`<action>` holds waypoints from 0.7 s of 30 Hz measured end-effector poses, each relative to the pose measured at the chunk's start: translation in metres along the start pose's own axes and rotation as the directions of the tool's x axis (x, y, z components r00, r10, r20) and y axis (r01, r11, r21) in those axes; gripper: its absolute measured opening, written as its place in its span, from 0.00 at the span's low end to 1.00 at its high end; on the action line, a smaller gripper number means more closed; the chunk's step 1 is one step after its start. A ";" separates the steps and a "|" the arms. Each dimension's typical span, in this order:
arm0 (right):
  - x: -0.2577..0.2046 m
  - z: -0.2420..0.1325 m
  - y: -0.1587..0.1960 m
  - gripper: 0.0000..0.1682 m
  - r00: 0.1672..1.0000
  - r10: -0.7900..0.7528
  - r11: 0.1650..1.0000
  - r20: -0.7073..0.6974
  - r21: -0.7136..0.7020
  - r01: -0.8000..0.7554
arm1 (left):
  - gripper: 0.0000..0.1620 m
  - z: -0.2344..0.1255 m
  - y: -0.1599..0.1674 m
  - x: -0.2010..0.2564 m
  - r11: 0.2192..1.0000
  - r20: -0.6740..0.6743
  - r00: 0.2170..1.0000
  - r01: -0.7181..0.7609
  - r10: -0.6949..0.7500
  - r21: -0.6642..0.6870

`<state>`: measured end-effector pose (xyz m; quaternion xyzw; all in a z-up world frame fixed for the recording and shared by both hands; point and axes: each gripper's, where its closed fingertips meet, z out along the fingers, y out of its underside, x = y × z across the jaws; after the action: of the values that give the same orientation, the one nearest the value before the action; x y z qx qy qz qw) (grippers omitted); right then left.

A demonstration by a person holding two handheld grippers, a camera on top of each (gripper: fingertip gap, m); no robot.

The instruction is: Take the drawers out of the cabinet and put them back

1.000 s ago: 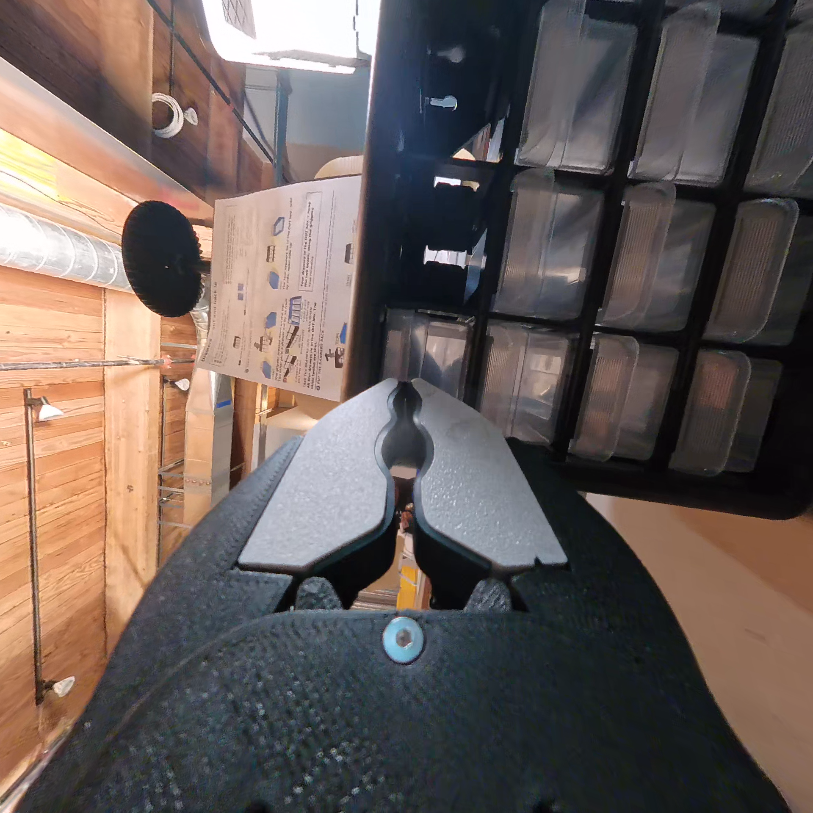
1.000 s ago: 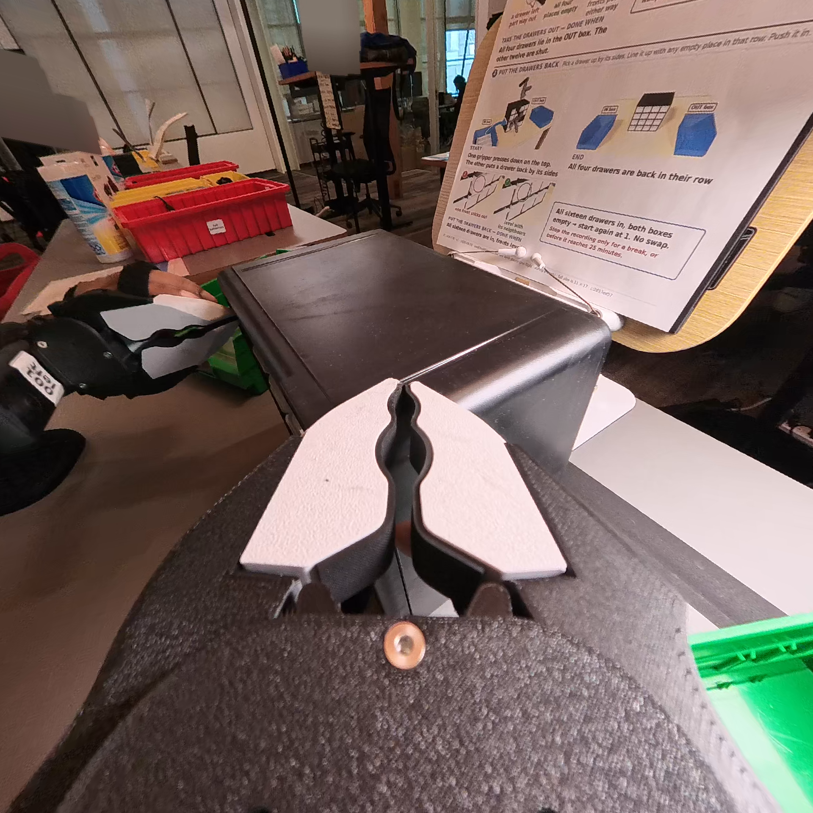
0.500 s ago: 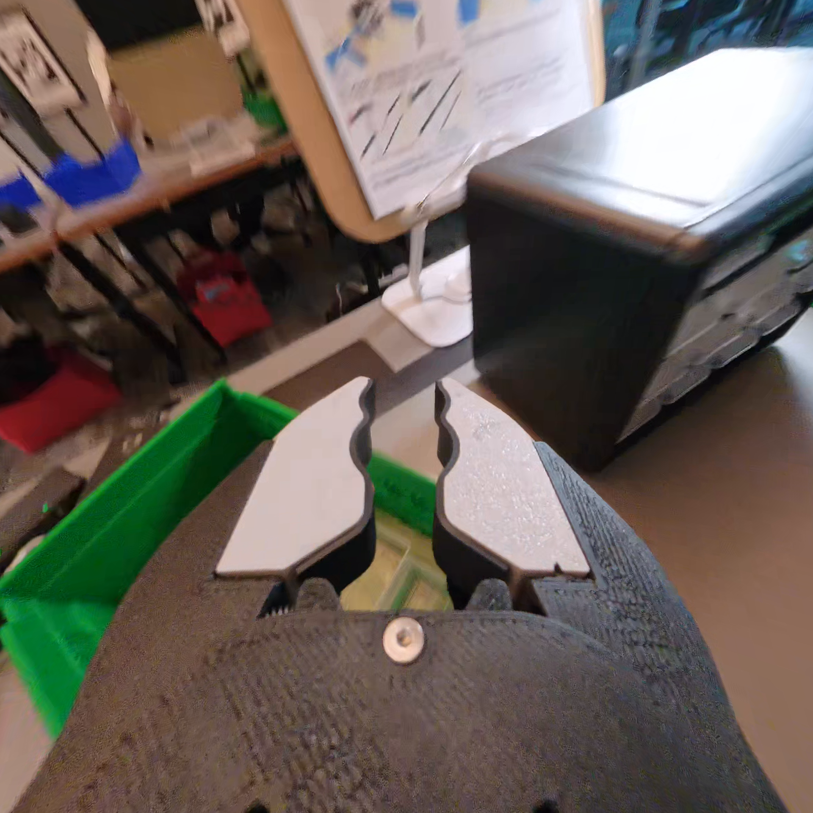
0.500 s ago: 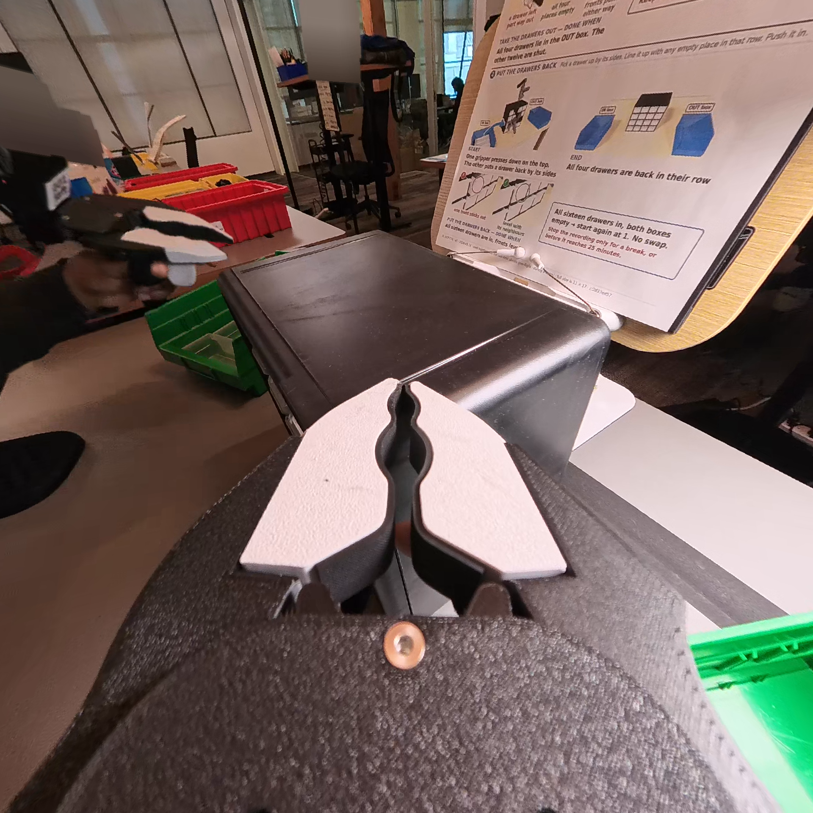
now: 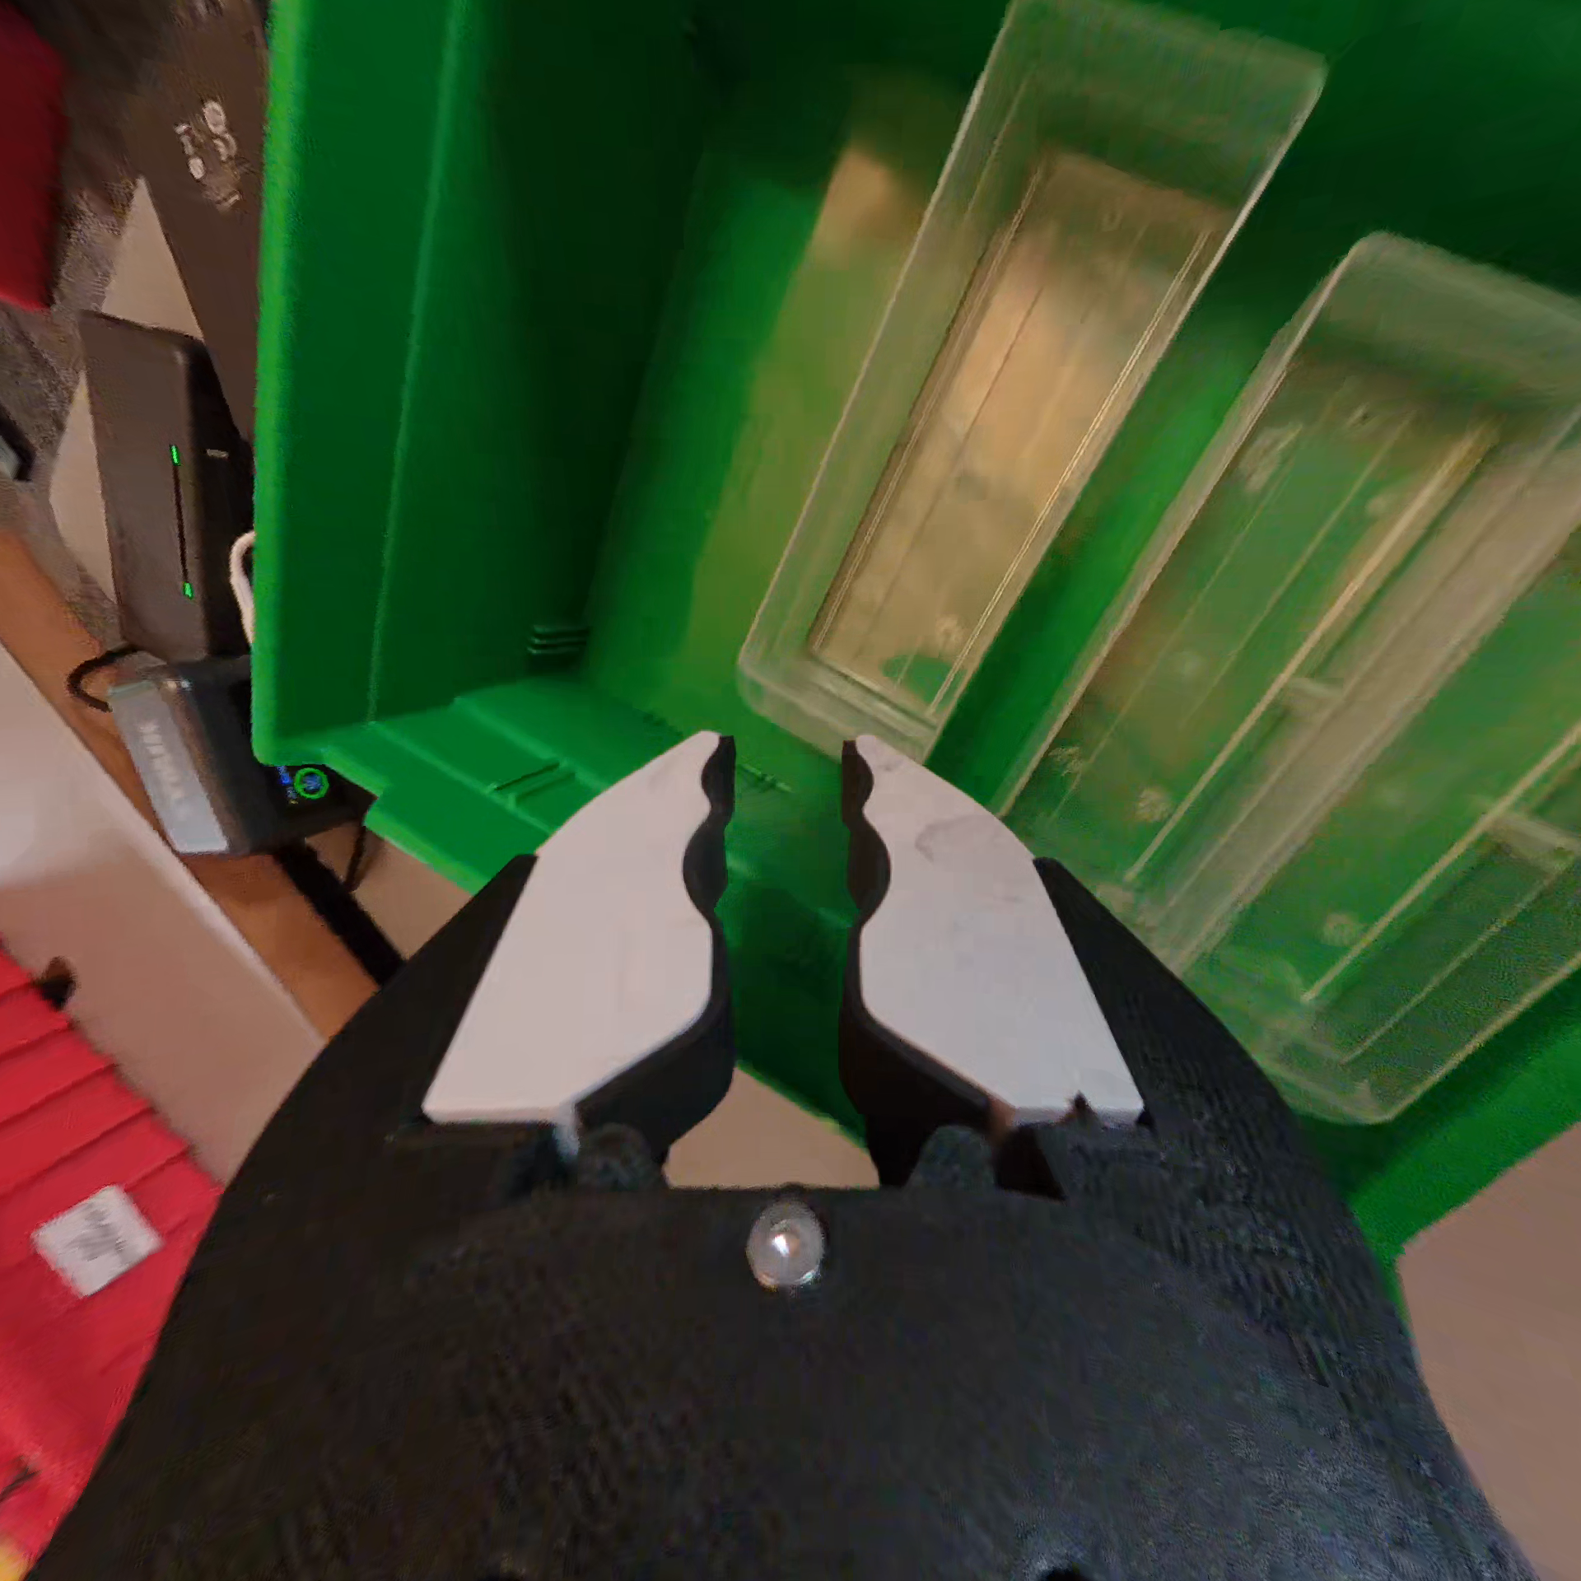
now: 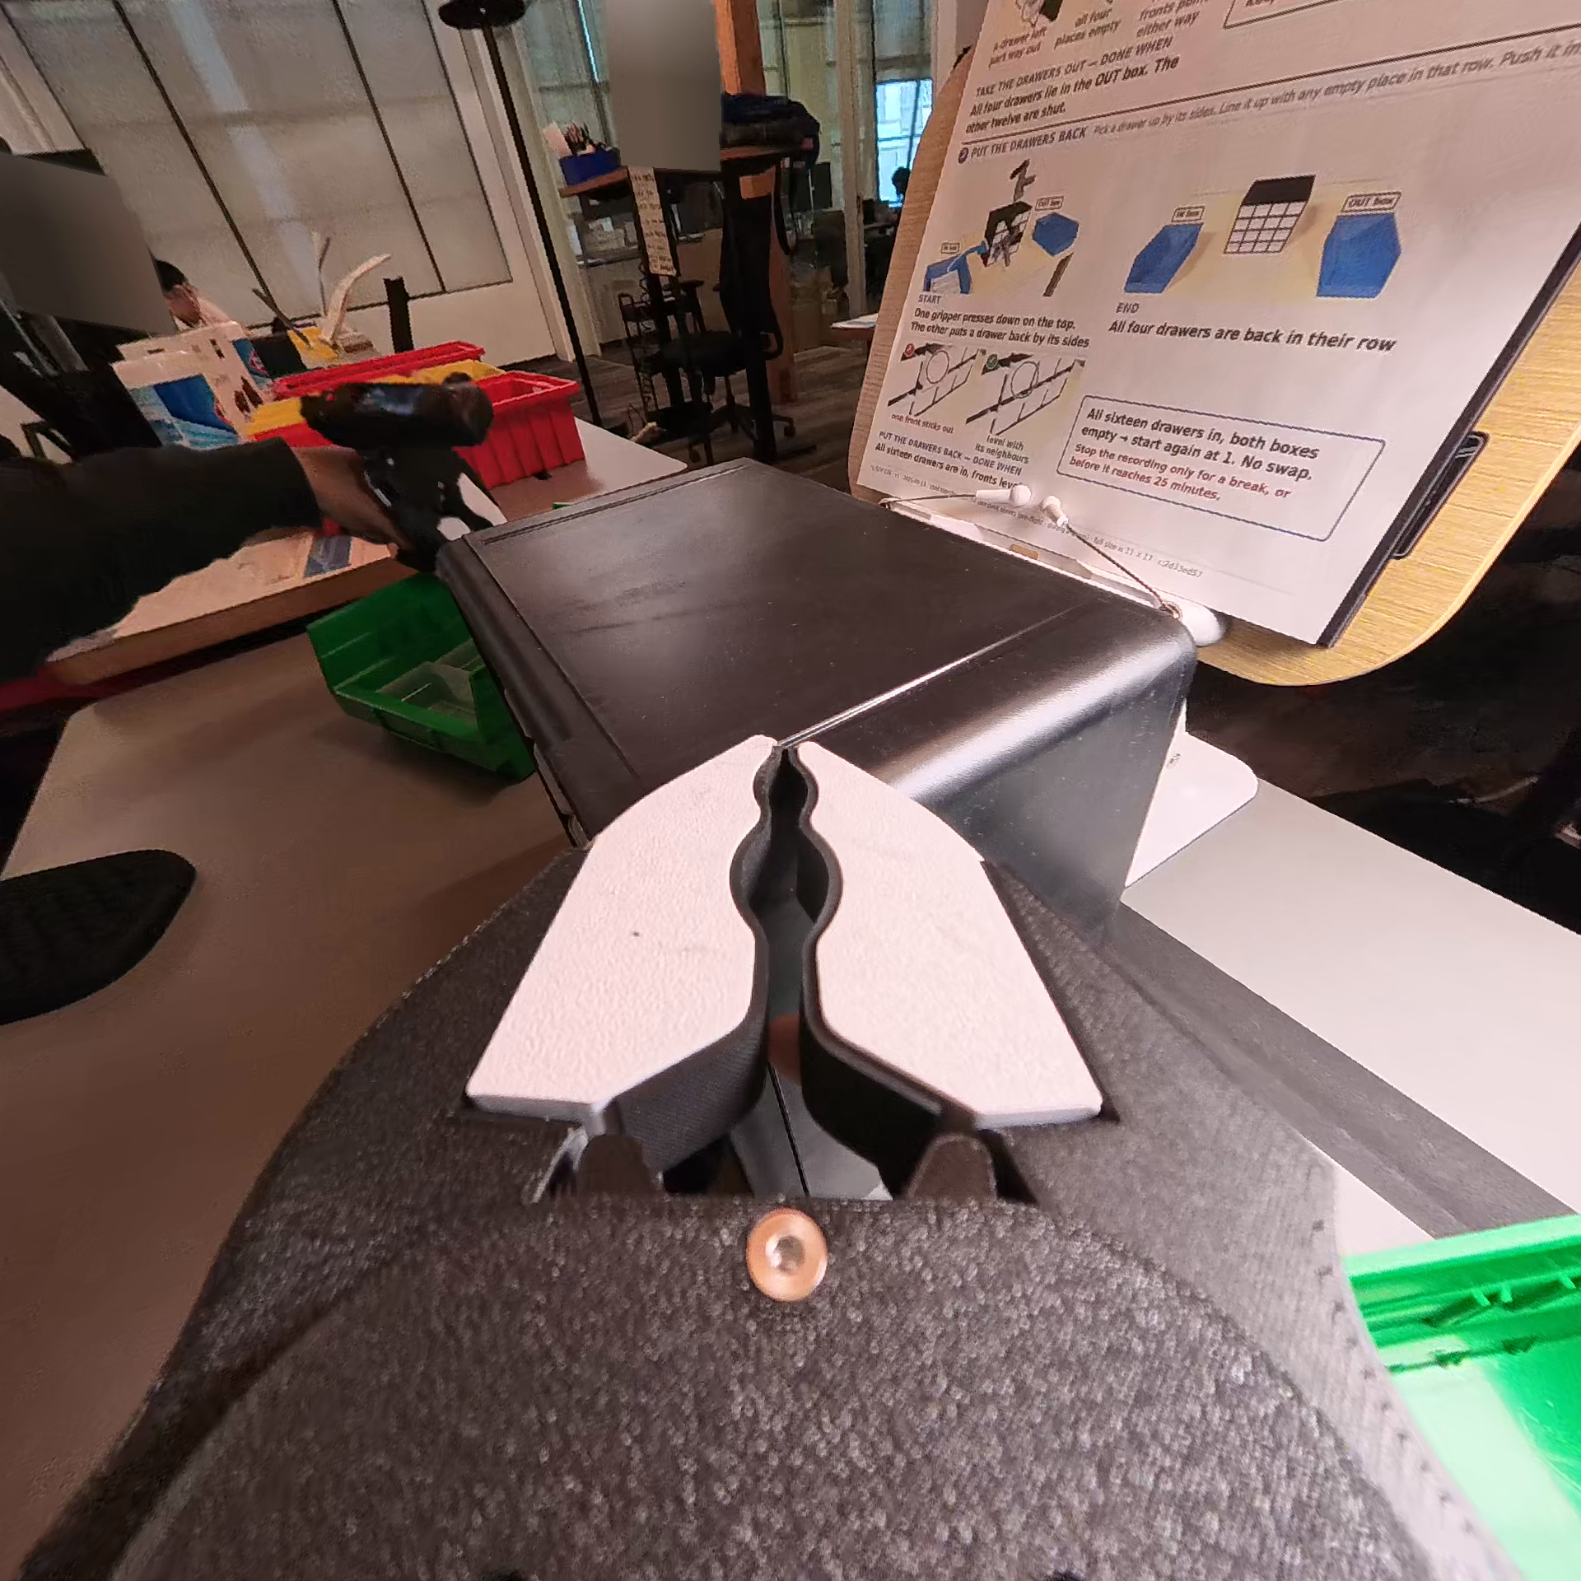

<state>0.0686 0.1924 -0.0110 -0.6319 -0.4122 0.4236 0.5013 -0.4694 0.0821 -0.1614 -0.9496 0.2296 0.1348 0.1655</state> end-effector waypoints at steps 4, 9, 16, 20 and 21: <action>0.000 0.001 0.000 0.00 1.000 0.011 1.000 0.008 0.011 -0.011 | 0.15 0.011 0.012 -0.010 0.957 0.066 0.960 -0.261 0.270 -0.127; 0.000 0.001 0.000 0.00 1.000 0.010 1.000 0.015 0.015 -0.010 | 0.16 0.020 0.008 -0.009 0.817 0.071 0.821 -0.548 0.567 -0.181; 0.000 0.001 0.000 0.00 1.000 0.011 1.000 0.024 0.019 -0.011 | 0.21 0.030 0.012 -0.007 0.536 0.002 0.554 -0.806 0.833 -0.252; 0.000 0.001 0.000 0.00 1.000 0.013 1.000 0.028 0.021 -0.013 | 0.23 0.034 0.012 -0.012 0.320 -0.047 0.351 -0.894 0.935 -0.314; 0.000 0.001 0.000 0.00 1.000 0.011 1.000 0.027 0.020 -0.012 | 0.23 0.036 0.011 -0.011 0.263 -0.056 0.294 -0.912 0.954 -0.316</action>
<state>0.0681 0.1931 -0.0107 -0.6233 -0.4110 0.4393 0.4996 -0.4905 0.0908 -0.1933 -0.6303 0.7098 0.3067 -0.0699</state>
